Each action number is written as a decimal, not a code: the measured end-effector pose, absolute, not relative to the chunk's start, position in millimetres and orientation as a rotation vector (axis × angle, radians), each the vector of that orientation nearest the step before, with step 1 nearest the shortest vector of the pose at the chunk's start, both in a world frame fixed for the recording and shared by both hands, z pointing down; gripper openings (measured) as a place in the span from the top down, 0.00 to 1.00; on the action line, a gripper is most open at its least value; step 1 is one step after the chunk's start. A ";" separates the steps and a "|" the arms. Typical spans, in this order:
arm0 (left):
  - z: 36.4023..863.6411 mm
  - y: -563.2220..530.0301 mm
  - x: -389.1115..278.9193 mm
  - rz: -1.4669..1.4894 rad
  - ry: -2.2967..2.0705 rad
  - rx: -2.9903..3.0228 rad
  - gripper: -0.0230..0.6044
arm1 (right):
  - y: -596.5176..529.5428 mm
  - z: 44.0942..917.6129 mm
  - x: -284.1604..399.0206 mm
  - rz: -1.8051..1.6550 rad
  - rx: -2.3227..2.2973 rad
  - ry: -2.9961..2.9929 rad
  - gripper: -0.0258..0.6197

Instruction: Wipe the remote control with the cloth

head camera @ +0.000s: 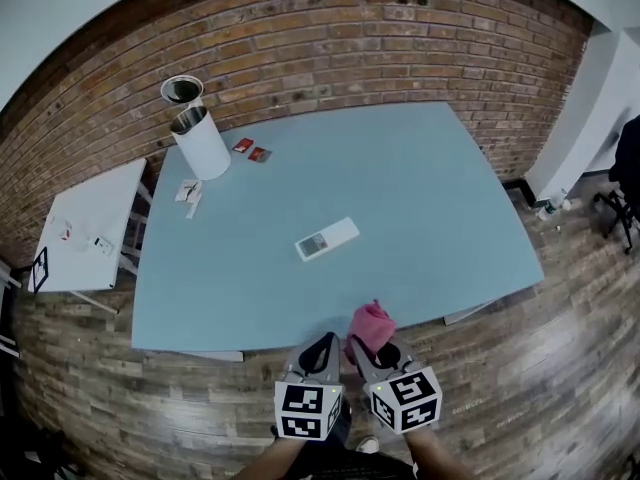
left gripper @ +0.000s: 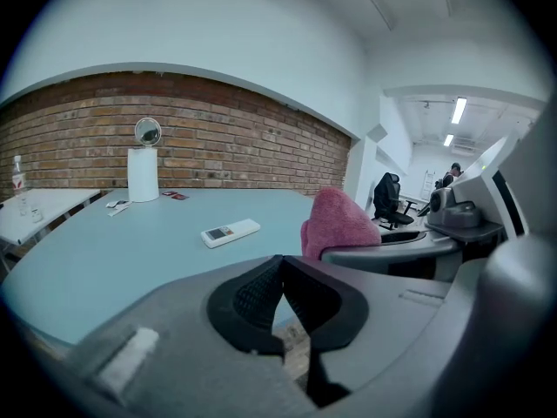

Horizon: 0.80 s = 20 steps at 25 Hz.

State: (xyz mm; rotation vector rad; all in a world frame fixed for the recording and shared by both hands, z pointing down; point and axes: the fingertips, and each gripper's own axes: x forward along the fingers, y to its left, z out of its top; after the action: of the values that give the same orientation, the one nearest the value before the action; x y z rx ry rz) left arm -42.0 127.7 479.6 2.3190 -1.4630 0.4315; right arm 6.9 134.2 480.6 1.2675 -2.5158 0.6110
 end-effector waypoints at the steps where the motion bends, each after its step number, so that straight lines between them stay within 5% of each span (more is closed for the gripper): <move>1: 479.8 120.5 -44.8 0.442 -1.466 2.321 0.96 | 127.4 481.5 4.9 0.617 1.268 -2.512 0.86; 18: 505.0 26.1 -80.6 0.611 -1.306 2.419 0.96 | 24.0 465.7 -35.7 0.565 1.239 -2.431 0.86; 20: 506.2 19.5 -80.4 0.629 -1.262 2.439 0.87 | 16.3 463.3 -36.4 0.560 1.240 -2.427 0.86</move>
State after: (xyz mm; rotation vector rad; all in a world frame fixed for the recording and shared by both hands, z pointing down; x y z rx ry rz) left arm -80.4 19.5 506.2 2.4386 -1.2619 0.6290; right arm -36.4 16.3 463.3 1.2400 -2.4267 0.5601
